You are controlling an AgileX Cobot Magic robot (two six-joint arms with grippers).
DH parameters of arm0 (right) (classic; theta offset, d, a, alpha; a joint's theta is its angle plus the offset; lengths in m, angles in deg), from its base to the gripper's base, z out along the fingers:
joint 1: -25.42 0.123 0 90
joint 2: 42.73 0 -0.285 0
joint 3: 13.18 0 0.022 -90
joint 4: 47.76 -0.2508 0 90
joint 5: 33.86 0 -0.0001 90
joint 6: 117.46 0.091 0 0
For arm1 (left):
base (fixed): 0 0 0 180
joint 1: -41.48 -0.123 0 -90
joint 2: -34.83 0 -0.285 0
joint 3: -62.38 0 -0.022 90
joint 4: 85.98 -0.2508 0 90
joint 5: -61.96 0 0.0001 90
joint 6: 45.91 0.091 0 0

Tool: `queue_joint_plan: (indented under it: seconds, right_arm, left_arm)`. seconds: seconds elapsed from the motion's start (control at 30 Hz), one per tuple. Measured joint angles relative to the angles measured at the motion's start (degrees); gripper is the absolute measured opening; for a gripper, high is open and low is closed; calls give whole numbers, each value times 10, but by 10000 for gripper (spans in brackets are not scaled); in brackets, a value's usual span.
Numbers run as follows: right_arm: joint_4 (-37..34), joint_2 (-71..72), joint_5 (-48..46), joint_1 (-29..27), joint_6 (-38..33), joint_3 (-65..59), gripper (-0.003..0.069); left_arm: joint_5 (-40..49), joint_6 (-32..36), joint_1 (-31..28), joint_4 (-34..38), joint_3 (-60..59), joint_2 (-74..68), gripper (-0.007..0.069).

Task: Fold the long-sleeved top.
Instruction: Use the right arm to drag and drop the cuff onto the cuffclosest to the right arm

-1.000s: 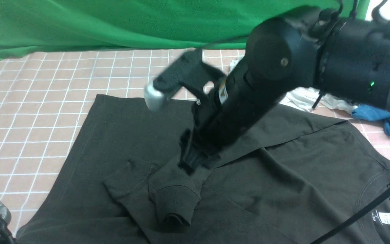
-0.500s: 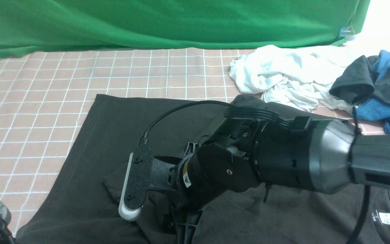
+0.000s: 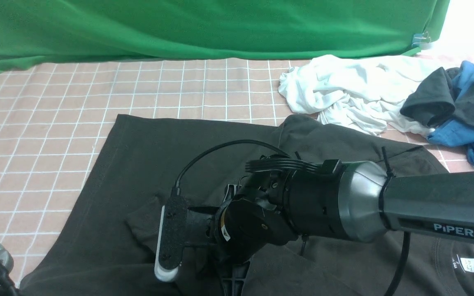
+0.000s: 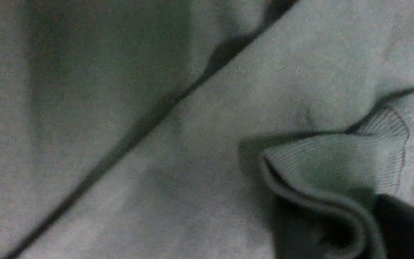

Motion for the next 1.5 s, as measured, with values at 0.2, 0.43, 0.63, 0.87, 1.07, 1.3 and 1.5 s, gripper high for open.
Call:
queue_joint_plan:
  seconds: [0.2,0.43,0.63,0.87,1.07,1.3,1.5]
  right_arm:
    - [59,22,-54,0,-11,3,90]
    - [137,55,-35,0,-110,46,90]
    - [146,49,32,0,-180,52,110]
    - [154,26,120,0,-206,52,431]
    - [158,10,248,-19,-186,52,506]
    - [158,32,304,-48,-10,52,375]
    - [158,67,142,-54,139,53,200]
  left_arm:
    - [0,0,0,0,0,0,37]
    - [0,0,0,0,0,0,37]
    - [0,0,0,0,0,0,37]
    - [2,0,0,6,0,0,37]
    - [2,0,0,15,0,0,37]
    - [2,0,0,15,0,0,37]
    - [1,0,0,15,0,0,37]
